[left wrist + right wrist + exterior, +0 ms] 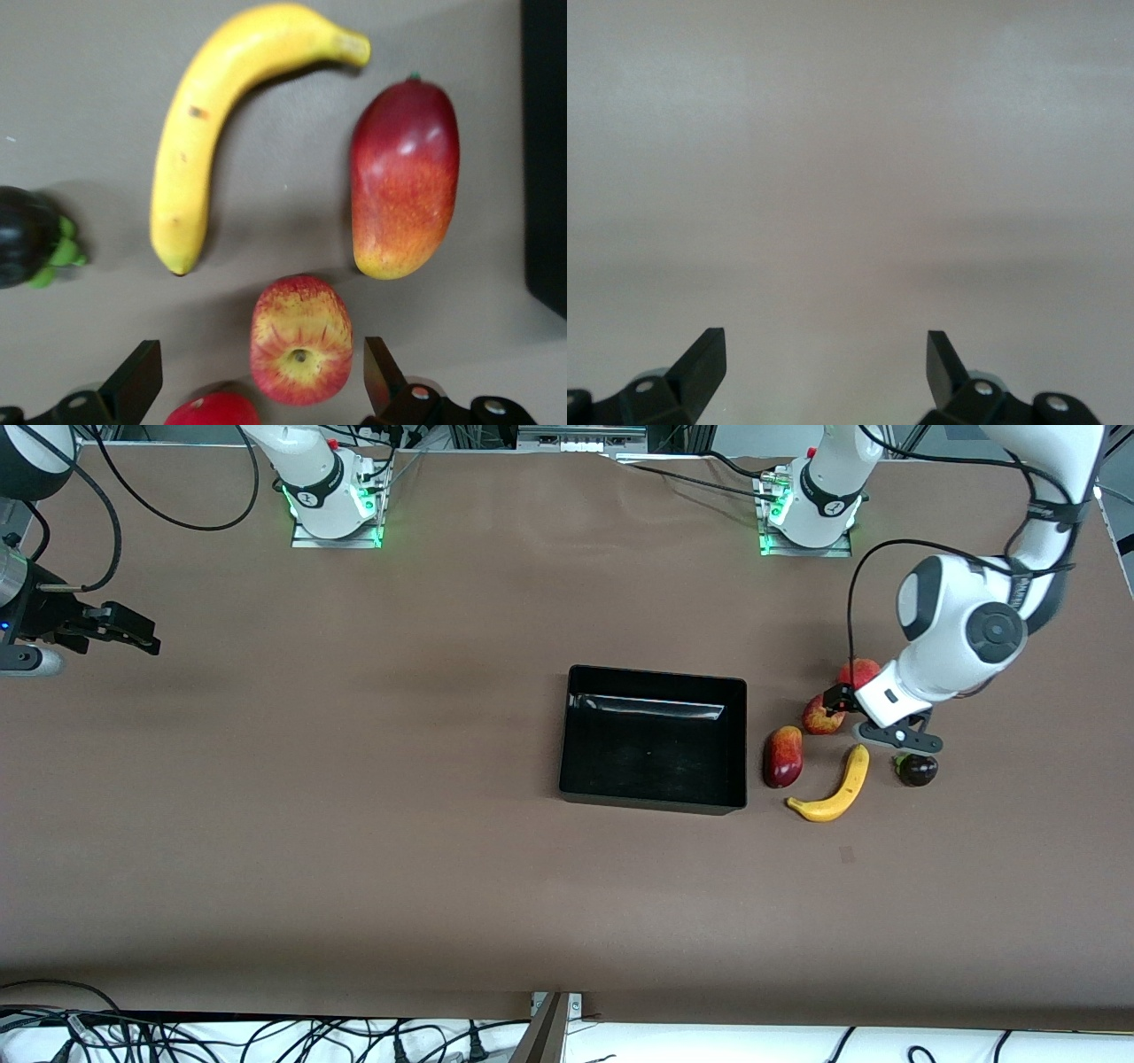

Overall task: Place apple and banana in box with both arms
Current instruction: 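Lower the left gripper onto the small red-yellow apple and grasp it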

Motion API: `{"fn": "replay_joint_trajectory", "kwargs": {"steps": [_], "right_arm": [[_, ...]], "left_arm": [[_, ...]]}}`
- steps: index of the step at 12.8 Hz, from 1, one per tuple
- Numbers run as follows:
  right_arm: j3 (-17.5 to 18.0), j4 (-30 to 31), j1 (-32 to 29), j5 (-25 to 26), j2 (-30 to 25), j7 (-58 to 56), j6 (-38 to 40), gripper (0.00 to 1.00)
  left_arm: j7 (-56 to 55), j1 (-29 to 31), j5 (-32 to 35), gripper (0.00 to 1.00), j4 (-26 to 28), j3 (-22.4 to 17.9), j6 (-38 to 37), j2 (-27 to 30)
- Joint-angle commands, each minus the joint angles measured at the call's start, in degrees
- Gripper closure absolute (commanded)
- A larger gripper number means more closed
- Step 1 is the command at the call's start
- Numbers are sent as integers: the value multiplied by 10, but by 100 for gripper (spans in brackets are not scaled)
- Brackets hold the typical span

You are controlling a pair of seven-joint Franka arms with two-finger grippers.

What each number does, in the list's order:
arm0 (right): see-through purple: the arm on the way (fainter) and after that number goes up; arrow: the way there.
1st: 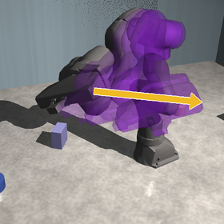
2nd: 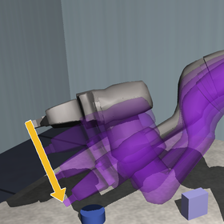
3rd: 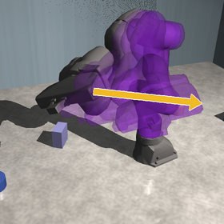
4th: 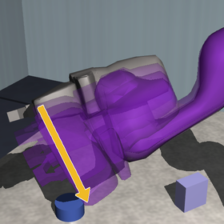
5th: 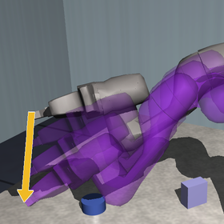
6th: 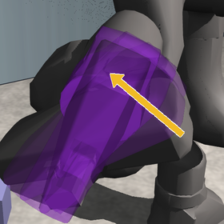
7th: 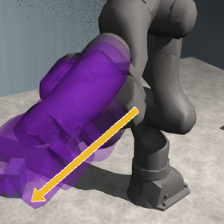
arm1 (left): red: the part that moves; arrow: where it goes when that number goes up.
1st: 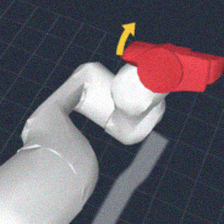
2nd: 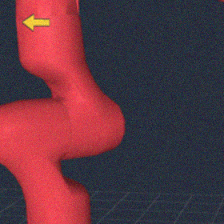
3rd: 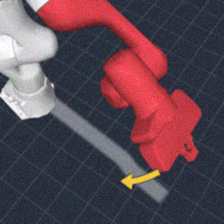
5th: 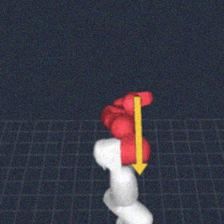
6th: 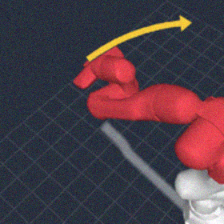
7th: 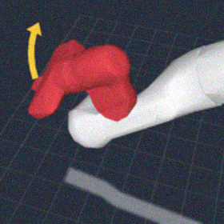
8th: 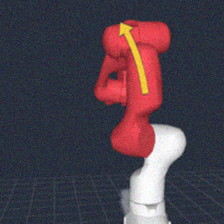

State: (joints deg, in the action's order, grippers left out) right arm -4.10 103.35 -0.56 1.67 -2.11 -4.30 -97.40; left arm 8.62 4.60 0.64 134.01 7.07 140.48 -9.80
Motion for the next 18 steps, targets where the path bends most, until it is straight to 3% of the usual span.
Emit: {"fn": "replay_joint_trajectory", "kwargs": {"steps": [1, 10, 11, 12, 13, 14, 18], "right_arm": [[3, -15, -4, 3, 8, 4, 13, 0], [1, -22, -5, 2, 8, -2, 44, 0], [1, -23, -4, 3, 8, -2, 44, 0], [2, -23, -4, 2, 8, 0, 42, 0], [2, -25, -6, 3, 11, -3, 34, 0], [1, -26, -6, 3, 11, -3, 34, 0], [0, -26, -4, 3, 10, 0, 38, 0]], "left_arm": [[10, -12, -5, 0, 25, -1, 44, -18], [10, -20, -5, 0, 26, -1, 80, -73], [11, -20, -5, 13, 26, -1, 79, -73], [12, -20, -5, 59, 26, -1, 75, -73], [19, -20, -5, 91, 26, -1, 73, -68], [30, -20, -5, 100, 26, -1, 64, -60], [19, -41, -13, 100, 3, 4, 28, 12]]}}
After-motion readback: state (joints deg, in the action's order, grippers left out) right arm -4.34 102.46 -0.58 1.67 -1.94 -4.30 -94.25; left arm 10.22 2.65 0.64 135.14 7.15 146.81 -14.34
